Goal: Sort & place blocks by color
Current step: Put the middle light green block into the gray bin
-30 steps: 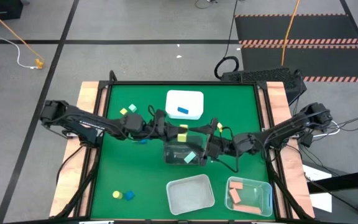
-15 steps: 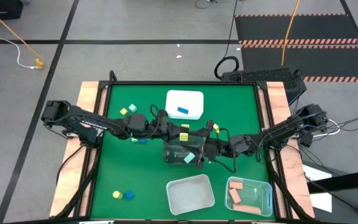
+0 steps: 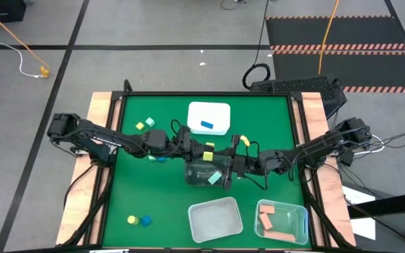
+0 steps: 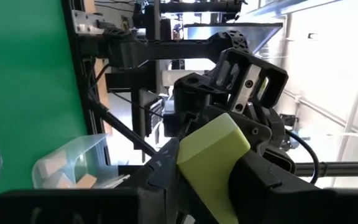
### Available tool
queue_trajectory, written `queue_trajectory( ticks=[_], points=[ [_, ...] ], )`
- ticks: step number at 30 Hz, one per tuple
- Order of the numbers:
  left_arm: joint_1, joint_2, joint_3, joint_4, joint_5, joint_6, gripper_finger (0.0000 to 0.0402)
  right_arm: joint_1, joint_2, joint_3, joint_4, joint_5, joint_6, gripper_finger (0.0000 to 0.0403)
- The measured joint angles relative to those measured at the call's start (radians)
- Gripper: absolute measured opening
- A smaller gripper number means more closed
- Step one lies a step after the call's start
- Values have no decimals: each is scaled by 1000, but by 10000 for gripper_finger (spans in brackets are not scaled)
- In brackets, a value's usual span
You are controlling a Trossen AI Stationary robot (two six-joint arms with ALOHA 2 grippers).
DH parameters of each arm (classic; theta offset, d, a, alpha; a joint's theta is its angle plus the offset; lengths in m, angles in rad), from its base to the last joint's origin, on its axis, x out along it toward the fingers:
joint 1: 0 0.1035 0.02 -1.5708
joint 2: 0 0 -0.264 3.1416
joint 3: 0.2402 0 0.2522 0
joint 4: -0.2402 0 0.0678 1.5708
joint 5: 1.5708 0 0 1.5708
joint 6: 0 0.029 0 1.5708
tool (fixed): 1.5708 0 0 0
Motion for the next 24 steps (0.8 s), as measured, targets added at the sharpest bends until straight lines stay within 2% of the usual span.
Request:
queue_trajectory(
  ticks=[6, 11, 19, 24],
  points=[
    [24, 2, 1, -2, -22, 65, 195, 19, -9, 0, 7, 19, 39, 79],
    [69, 5, 1, -11, -33, 123, 252, 39, -58, 2, -98, 7, 168, 79],
    [164, 5, 1, -25, 53, 197, 274, 47, -196, 2, -392, 2, 527, 79],
    [216, 4, 1, -96, 141, 243, 275, 48, -286, 2, -550, -133, 804, 79]
  ],
)
